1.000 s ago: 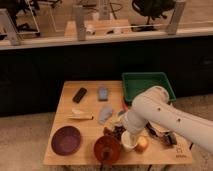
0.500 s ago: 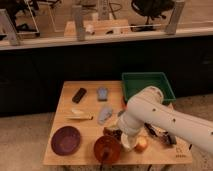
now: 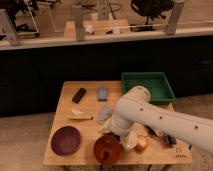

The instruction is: Place fork in table surface

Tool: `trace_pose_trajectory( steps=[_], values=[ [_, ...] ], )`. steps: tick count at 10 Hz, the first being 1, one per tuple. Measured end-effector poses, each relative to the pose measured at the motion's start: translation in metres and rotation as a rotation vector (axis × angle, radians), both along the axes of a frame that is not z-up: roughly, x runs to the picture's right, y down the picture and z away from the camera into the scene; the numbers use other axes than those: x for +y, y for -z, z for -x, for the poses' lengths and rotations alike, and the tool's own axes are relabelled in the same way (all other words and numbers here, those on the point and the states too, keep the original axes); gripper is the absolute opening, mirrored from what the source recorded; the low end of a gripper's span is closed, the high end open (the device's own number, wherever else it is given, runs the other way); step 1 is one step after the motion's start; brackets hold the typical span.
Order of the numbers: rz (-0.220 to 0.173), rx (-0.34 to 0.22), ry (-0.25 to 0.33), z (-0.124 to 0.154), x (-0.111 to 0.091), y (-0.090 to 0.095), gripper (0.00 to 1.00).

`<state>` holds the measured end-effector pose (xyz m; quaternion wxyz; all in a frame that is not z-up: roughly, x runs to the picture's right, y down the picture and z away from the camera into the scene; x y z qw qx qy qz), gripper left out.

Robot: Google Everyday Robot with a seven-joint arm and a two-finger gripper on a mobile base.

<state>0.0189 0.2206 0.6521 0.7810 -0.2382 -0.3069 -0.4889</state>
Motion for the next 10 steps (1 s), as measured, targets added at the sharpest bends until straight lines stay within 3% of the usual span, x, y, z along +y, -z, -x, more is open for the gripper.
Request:
trace_pose_trajectory(
  steps=[1,3,6,10],
  values=[
    [-0.006,-0.039,0.047,0.013,0.004,-0.007,0.8],
    [-0.009,-0.055,0.119,0.023,0.011,-0.015,0.8],
    [0.003,-0.06,0.167,0.022,0.02,-0.028,0.8],
    [0.029,-0.044,0.201,0.011,0.033,-0.044,0.58]
  ],
)
